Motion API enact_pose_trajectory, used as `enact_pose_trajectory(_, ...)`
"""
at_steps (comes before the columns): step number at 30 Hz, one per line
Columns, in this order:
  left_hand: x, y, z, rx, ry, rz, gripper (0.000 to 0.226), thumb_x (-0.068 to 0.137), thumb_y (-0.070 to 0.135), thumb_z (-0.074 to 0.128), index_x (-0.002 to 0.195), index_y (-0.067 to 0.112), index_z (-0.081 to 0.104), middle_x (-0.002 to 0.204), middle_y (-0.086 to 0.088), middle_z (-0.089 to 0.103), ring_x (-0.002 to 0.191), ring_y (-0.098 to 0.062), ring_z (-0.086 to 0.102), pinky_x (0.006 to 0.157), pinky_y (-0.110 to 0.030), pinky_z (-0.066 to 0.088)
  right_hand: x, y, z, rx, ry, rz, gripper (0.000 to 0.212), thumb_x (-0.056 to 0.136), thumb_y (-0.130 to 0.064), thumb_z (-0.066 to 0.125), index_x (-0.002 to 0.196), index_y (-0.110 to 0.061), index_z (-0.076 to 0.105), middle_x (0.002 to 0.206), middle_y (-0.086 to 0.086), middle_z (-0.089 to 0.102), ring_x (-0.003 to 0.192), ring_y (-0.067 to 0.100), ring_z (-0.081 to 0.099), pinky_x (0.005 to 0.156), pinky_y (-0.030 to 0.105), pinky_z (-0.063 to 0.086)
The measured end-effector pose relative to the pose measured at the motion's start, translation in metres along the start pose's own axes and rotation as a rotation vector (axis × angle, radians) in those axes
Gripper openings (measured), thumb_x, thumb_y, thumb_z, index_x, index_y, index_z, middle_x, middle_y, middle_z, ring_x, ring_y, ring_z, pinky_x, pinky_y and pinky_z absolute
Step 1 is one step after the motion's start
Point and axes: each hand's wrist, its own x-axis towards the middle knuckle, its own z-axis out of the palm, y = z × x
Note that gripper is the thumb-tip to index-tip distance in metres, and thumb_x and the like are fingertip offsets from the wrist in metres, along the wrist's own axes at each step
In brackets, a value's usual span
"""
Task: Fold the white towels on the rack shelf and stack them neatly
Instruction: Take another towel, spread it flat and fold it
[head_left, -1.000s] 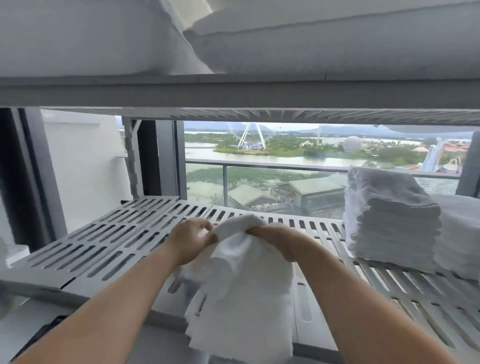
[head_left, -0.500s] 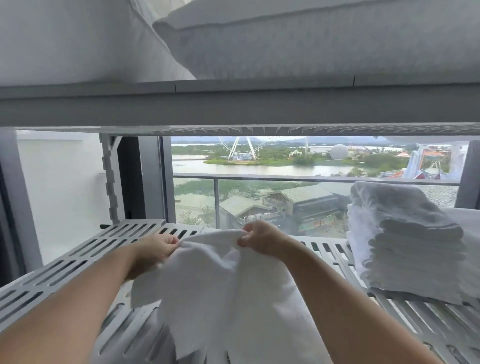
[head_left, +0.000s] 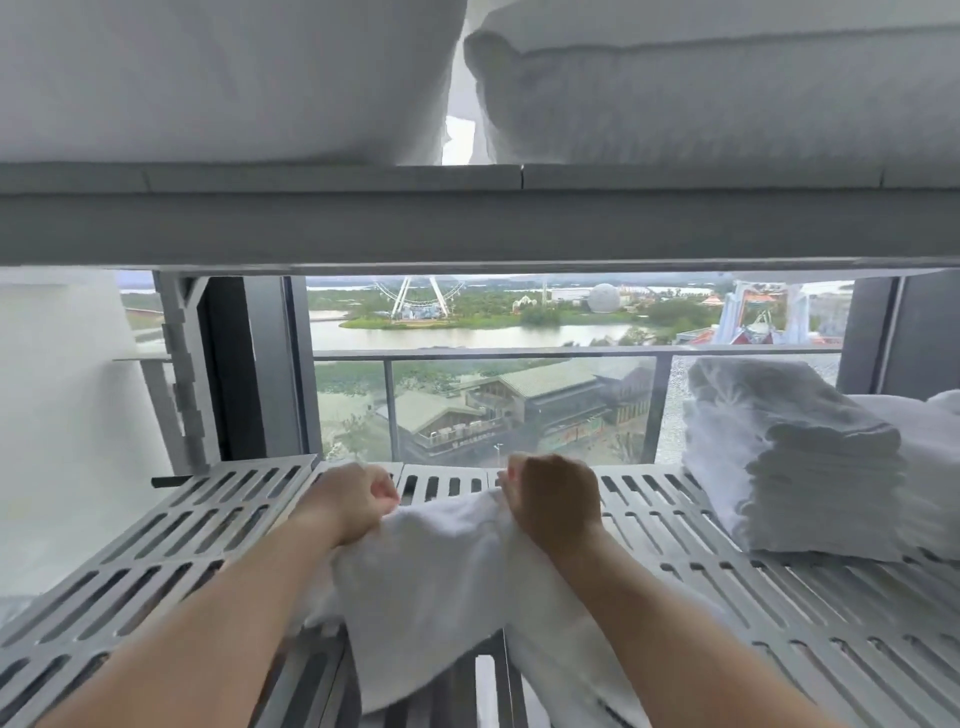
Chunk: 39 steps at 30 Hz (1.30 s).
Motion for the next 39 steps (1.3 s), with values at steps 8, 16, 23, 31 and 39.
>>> enact_pose_trajectory(8, -0.009, 0.045, 0.006, 0.085, -0.579, 0.176, 0.066, 0.065, 0.087, 0.062, 0.089, 0.026, 0.068, 0.088, 0.009, 0.068, 0.080, -0.010, 0.062, 0.072, -0.028, 0.049, -0.016, -0.002, 0.013, 0.257, -0.480, 0.242, 0.029, 0.096, -0.024, 0.046, 0.108, -0.015, 0.070, 0.117, 0.012, 0.070, 0.109, 0.031, 0.063, 0.087, 0.034, 0.049)
enact_pose_trajectory(16, -0.003, 0.037, 0.010, 0.141, -0.446, 0.249, 0.026, 0.083, 0.043, 0.073, 0.091, 0.018, 0.068, 0.091, 0.001, 0.070, 0.086, -0.020, 0.065, 0.071, -0.030, 0.049, -0.050, 0.003, -0.007, 0.563, -0.283, 0.241, 0.043, 0.103, -0.046, 0.043, 0.084, -0.014, 0.065, 0.083, 0.002, 0.068, 0.082, 0.021, 0.060, 0.076, 0.037, 0.044)
enact_pose_trajectory(23, -0.005, 0.019, -0.026, -0.221, -0.874, -0.085, 0.047, 0.075, 0.034, 0.086, 0.114, 0.010, 0.074, 0.119, -0.014, 0.072, 0.112, -0.032, 0.068, 0.107, -0.055, 0.046, -0.071, -0.010, -0.033, 0.442, -0.775, 0.034, 0.088, 0.061, -0.071, 0.078, 0.135, -0.033, 0.051, 0.128, -0.007, 0.063, 0.113, 0.015, 0.059, 0.098, 0.036, 0.047)
enact_pose_trajectory(31, -0.026, 0.031, -0.023, -0.073, -0.582, -0.050, 0.032, 0.076, 0.057, 0.077, 0.088, 0.027, 0.077, 0.093, 0.007, 0.076, 0.088, -0.016, 0.071, 0.085, -0.034, 0.058, -0.062, -0.012, -0.016, 0.184, -0.479, -0.054, 0.021, 0.083, -0.047, 0.054, 0.084, -0.026, 0.050, 0.096, 0.003, 0.070, 0.094, 0.030, 0.065, 0.072, 0.035, 0.044)
enact_pose_trajectory(39, -0.047, 0.062, -0.034, -0.032, 0.417, 0.052, 0.031, 0.096, 0.041, 0.058, 0.120, 0.022, 0.063, 0.122, -0.004, 0.066, 0.109, -0.026, 0.062, 0.094, -0.042, 0.050, -0.045, 0.007, -0.022, 1.237, -0.549, 0.766, 0.019, 0.080, -0.013, 0.071, 0.093, 0.001, 0.074, 0.095, 0.022, 0.075, 0.090, 0.036, 0.073, 0.086, 0.051, 0.059)
